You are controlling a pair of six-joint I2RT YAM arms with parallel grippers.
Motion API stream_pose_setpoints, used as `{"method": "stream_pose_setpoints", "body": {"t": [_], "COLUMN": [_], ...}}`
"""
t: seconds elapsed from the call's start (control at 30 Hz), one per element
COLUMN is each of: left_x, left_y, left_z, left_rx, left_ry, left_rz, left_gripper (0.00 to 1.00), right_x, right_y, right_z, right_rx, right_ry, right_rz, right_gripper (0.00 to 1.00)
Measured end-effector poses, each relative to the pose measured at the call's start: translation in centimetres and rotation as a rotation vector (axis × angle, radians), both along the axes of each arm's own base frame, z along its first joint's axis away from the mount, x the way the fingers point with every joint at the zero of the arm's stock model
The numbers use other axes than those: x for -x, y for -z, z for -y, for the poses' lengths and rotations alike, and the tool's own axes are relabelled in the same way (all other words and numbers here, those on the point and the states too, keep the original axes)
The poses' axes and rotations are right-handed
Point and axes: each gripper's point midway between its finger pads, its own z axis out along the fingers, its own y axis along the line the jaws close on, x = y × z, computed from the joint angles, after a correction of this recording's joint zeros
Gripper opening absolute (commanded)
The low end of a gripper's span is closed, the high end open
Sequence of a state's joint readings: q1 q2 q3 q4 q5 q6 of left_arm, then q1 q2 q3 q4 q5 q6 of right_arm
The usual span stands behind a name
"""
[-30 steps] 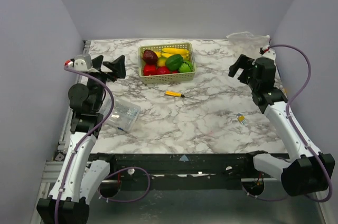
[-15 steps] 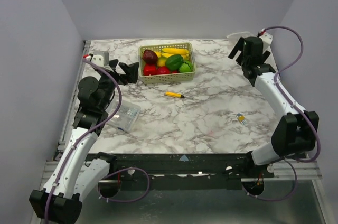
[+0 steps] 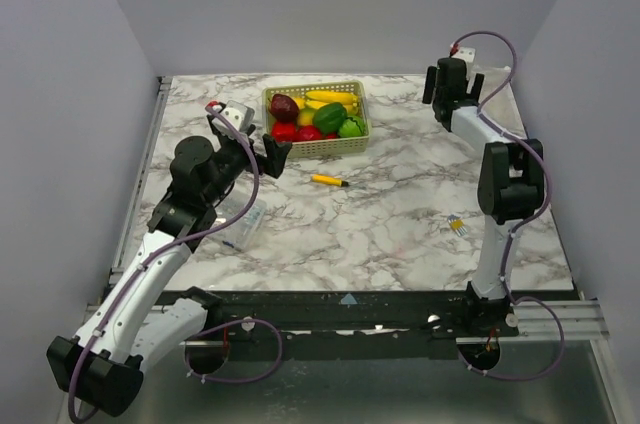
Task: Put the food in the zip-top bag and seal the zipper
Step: Move the zipper food storage bag to the center of the board.
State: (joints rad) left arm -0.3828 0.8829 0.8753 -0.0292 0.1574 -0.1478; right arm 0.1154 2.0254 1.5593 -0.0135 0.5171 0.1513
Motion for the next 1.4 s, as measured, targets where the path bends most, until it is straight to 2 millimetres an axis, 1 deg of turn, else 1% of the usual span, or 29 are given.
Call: {"method": "stream_pose_setpoints", "body": {"t": [0.13,0.27,0.47,0.53,0.63,0.7,0.73,0.77,0.83,0.87,0.97,1.03,1.07,1.1,1.13,1.23,1.3,1.4], "left_x": [0.6,1.0,1.2,1.2,1.2,1.2,1.3,1.3,1.3,1.3,1.3,1.4,1.4,1.5,1.6,1.9,2.1,2.3], "left_y": [0.7,0.9,0.9,0.9,0.8,0.8,0.8,0.8,0.8,0.8,0.8,0.8,0.7,0.7,0.5,0.2,-0.1,-0.2], "left_z": [0.8,1.5,1.8,1.8,1.9,1.9,2.0,2.0,2.0,2.0,2.1,2.1,2.2,2.2,2.3,2.4,2.5,2.8], "left_rx": [-0.036,-0.054,-0.055,-0.054,-0.053,-0.053,-0.053,-0.053,-0.052,-0.051,-0.047,-0.041,-0.038,-0.035,-0.031,-0.017,-0.008,0.001], "left_ry": [0.029,0.051,0.062,0.062,0.063,0.066,0.067,0.067,0.068,0.068,0.069,0.07,0.071,0.073,0.077,0.083,0.088,0.099], "left_rz": [-0.01,-0.007,-0.006,-0.006,-0.006,-0.005,-0.005,-0.005,-0.005,-0.006,-0.007,-0.01,-0.01,-0.009,-0.006,0.001,0.004,0.003], "left_gripper": [0.99,0.99,0.99,0.99,0.99,0.99,0.99,0.99,0.99,0.99,0.99,0.98,0.99,0.99,0.99,0.99,0.99,0.99], "right_x": [-1.9,-3.0,-4.0,-3.9,-3.8,-3.7,-3.6,-3.6,-3.5,-3.5,-3.1,-2.3,-1.4,-1.0,-0.2,3.1,5.7,9.8], "right_y": [2.7,4.2,5.3,5.6,5.5,5.4,5.4,5.4,5.4,5.5,6.2,7.0,8.2,7.8,8.0,7.9,7.2,6.1], "right_z": [1.2,2.3,3.3,3.5,3.8,4.1,4.1,4.2,4.2,4.2,3.7,3.3,3.0,2.5,1.7,-1.5,-4.1,-7.3], "right_rx": [0.124,0.229,0.315,0.335,0.361,0.379,0.388,0.394,0.406,0.41,0.42,0.425,0.426,0.426,0.421,0.411,0.403,0.387], "right_ry": [-0.033,-0.025,-0.006,0.001,0.006,0.009,0.008,0.006,0.001,-0.002,-0.021,-0.042,-0.066,-0.079,-0.112,-0.228,-0.314,-0.431], "right_rz": [-0.075,-0.127,-0.17,-0.186,-0.201,-0.21,-0.215,-0.219,-0.225,-0.229,-0.249,-0.273,-0.308,-0.308,-0.317,-0.345,-0.338,-0.31], "right_gripper": [0.97,0.92,0.67,0.61,0.5,0.36,0.27,0.2,0.1,0.01,0.0,0.0,0.0,0.0,0.0,0.0,0.0,0.01]}}
